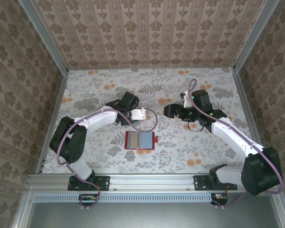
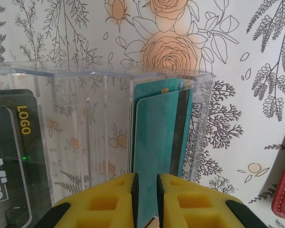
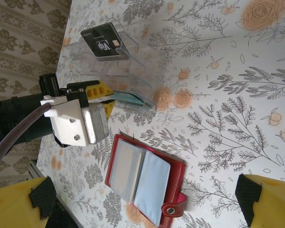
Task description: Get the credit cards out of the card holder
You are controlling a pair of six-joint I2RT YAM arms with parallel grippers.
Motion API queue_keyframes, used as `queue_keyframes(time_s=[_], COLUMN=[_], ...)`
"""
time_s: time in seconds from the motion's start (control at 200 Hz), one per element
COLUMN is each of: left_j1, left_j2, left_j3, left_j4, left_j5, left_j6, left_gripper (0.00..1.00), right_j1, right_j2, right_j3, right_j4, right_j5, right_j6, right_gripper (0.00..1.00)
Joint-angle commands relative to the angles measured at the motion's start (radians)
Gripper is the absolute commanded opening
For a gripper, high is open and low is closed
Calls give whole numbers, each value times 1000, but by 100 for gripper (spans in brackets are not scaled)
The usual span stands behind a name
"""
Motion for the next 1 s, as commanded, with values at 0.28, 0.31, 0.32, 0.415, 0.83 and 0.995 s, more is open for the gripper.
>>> queue_keyframes(time_s=[0.28, 0.31, 0.32, 0.415, 0.83, 0.995], left_j1=[12, 13, 12, 15, 45, 77], left_j2=[-14, -21, -25, -65, -286, -365], left_j3=[32, 33, 32, 28, -36, -64], left_j4=[-21, -22, -23, -29, -29, -9], left_j5=[18, 23, 24, 50, 68, 0], left_j6=[-56, -69, -75, -141, -583, -791], left_gripper=[29, 31, 32, 41, 100, 100], right_j1=[-5, -6, -6, -1, 148, 235], right_j2=[28, 33, 35, 54, 275, 339], right_j3=[41, 43, 44, 54, 225, 273], right_j4=[25, 25, 25, 28, -74, -117], right_j5=[-38, -41, -42, -52, 4, 83], right_j6=[15, 16, 15, 17, -41, -50], right_gripper=[100, 100, 100, 100, 74, 51])
